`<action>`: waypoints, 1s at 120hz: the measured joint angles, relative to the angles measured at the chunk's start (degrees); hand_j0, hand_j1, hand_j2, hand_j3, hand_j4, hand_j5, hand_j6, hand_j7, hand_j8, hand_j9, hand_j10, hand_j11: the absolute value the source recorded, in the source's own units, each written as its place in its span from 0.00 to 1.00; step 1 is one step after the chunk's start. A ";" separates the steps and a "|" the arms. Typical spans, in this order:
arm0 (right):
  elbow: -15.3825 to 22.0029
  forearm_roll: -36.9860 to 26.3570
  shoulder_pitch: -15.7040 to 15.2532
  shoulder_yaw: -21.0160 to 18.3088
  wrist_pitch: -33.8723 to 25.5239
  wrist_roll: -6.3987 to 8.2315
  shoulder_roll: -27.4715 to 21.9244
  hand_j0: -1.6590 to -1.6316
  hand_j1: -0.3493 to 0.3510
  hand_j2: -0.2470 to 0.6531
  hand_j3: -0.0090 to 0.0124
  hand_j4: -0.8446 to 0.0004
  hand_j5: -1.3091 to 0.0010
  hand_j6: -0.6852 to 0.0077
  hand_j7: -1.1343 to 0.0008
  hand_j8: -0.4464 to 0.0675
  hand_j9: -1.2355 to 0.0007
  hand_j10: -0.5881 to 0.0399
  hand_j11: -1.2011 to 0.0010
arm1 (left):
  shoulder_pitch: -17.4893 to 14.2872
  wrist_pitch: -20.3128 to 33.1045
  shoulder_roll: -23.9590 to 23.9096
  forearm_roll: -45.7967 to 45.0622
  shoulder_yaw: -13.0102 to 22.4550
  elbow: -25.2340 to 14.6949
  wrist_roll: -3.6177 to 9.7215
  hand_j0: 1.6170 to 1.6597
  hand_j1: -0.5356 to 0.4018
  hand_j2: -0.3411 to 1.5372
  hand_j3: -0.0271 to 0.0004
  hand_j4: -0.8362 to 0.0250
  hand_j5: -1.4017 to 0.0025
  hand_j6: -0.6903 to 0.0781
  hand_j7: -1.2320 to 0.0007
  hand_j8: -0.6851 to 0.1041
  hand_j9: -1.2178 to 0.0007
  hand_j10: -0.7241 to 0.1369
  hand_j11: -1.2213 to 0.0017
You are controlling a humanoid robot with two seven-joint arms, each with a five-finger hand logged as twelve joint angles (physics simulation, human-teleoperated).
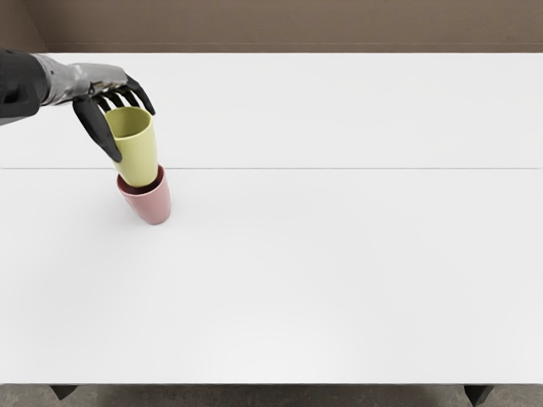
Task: Pick up cup and place in cup with left hand
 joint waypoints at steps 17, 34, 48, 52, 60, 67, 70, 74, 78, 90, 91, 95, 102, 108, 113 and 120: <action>0.00 0.00 0.00 0.00 0.00 -0.01 0.00 0.04 0.00 0.27 0.42 1.00 1.00 0.99 1.00 0.87 1.00 0.94 1.00 | 0.37 0.01 -0.38 0.01 0.12 0.10 0.00 0.92 0.50 0.21 0.99 0.49 0.61 0.41 0.56 0.36 0.55 0.36 0.55; -0.01 -0.01 0.00 0.00 0.01 0.00 0.00 0.04 0.00 0.27 0.42 1.00 1.00 0.99 1.00 0.87 1.00 0.94 1.00 | 0.50 0.06 -0.47 0.00 0.14 0.20 0.00 0.93 0.49 0.21 0.99 0.49 0.61 0.41 0.56 0.36 0.55 0.36 0.55; -0.01 -0.01 0.00 0.00 0.00 0.00 0.00 0.04 0.00 0.27 0.42 1.00 1.00 0.99 1.00 0.87 1.00 0.94 1.00 | 0.80 0.14 -0.82 0.03 0.14 0.33 0.00 0.93 0.50 0.21 0.99 0.50 0.62 0.40 0.57 0.35 0.57 0.37 0.57; -0.01 -0.01 0.00 0.00 0.00 0.00 0.00 0.04 0.00 0.27 0.42 1.00 1.00 0.99 1.00 0.87 1.00 0.94 1.00 | 0.84 0.15 -0.82 0.02 0.15 0.38 0.00 0.93 0.50 0.21 0.99 0.51 0.62 0.39 0.57 0.35 0.57 0.38 0.57; -0.01 -0.01 0.00 0.00 -0.01 0.00 0.00 0.04 0.00 0.27 0.42 1.00 1.00 0.99 1.00 0.87 1.00 0.94 1.00 | 0.92 0.16 -0.90 0.02 0.15 0.50 0.00 0.94 0.50 0.21 0.99 0.52 0.64 0.39 0.59 0.35 0.58 0.39 0.58; -0.01 -0.01 0.00 0.00 0.00 0.00 0.00 0.04 0.00 0.27 0.42 1.00 1.00 0.99 1.00 0.87 1.00 0.94 1.00 | 1.01 0.17 -0.90 0.01 0.12 0.57 0.00 0.94 0.51 0.21 0.99 0.54 0.65 0.41 0.61 0.38 0.60 0.41 0.60; -0.01 0.00 0.00 0.00 0.00 0.00 0.00 0.04 0.00 0.27 0.42 1.00 1.00 0.99 1.00 0.87 1.00 0.94 1.00 | 1.09 0.18 -0.90 -0.06 0.11 0.59 0.00 0.95 0.52 0.21 0.99 0.55 0.66 0.43 0.62 0.40 0.61 0.42 0.61; -0.01 0.00 0.00 0.00 0.02 0.00 0.00 0.04 0.00 0.27 0.42 1.00 1.00 0.99 1.00 0.87 1.00 0.94 1.00 | 1.19 0.18 -0.90 -0.35 0.10 0.61 0.00 0.95 0.54 0.21 0.99 0.58 0.68 0.45 0.64 0.42 0.63 0.45 0.64; -0.01 -0.01 0.00 0.00 0.02 0.00 0.00 0.04 0.00 0.27 0.42 1.00 1.00 0.99 1.00 0.87 1.00 0.94 1.00 | 1.20 0.18 -0.90 -0.60 0.09 0.63 0.00 0.95 0.56 0.21 0.99 0.60 0.70 0.48 0.66 0.45 0.65 0.47 0.66; -0.01 0.00 0.00 0.00 0.01 0.00 0.00 0.04 0.00 0.27 0.42 1.00 1.00 0.99 1.00 0.87 1.00 0.94 1.00 | 1.20 0.19 -0.86 -1.40 0.07 0.67 0.00 0.95 0.62 0.21 0.99 0.66 0.75 0.55 0.72 0.52 0.72 0.53 0.72; -0.01 -0.01 0.00 0.00 0.00 0.00 0.00 0.04 0.00 0.27 0.42 1.00 1.00 0.99 1.00 0.87 1.00 0.94 1.00 | 1.20 0.19 -0.88 -1.45 0.07 0.67 0.00 0.95 0.63 0.21 0.99 0.67 0.76 0.56 0.72 0.53 0.72 0.54 0.72; -0.01 -0.01 0.00 0.00 0.01 0.00 0.00 0.04 0.00 0.27 0.42 1.00 1.00 0.99 1.00 0.87 1.00 0.94 1.00 | 1.16 0.19 -0.82 -1.66 0.06 0.67 0.00 0.96 0.65 0.21 0.99 0.69 0.77 0.58 0.74 0.55 0.74 0.56 0.74; -0.01 0.00 0.00 0.00 0.01 0.00 0.00 0.04 0.00 0.27 0.42 1.00 1.00 0.99 1.00 0.87 1.00 0.94 1.00 | 0.99 0.16 -0.74 -3.33 -0.01 0.67 0.00 0.96 0.71 0.20 0.99 0.74 0.82 0.64 0.79 0.62 0.79 0.61 0.79; -0.01 -0.01 0.00 0.00 0.00 0.00 0.00 0.04 0.00 0.27 0.42 1.00 1.00 0.99 1.00 0.87 1.00 0.94 1.00 | 0.79 0.07 -0.73 -5.06 -0.17 0.66 -0.03 0.96 0.75 0.20 0.99 0.79 0.85 0.69 0.83 0.66 0.83 0.66 0.83; -0.01 0.00 0.00 0.00 0.00 0.00 0.00 0.04 0.00 0.27 0.42 1.00 1.00 0.99 1.00 0.87 1.00 0.94 1.00 | 0.60 -0.47 -0.50 -6.67 -0.49 0.65 -0.05 0.96 0.78 0.20 0.99 0.81 0.87 0.72 0.86 0.69 0.86 0.68 0.86; -0.01 0.01 0.00 0.00 0.00 0.00 0.00 0.04 0.00 0.27 0.42 1.00 1.00 0.99 1.00 0.87 1.00 0.94 1.00 | 0.50 -2.01 -0.25 -9.04 -1.59 0.64 -0.07 0.96 0.81 0.19 0.99 0.84 0.90 0.76 0.89 0.73 0.89 0.72 0.89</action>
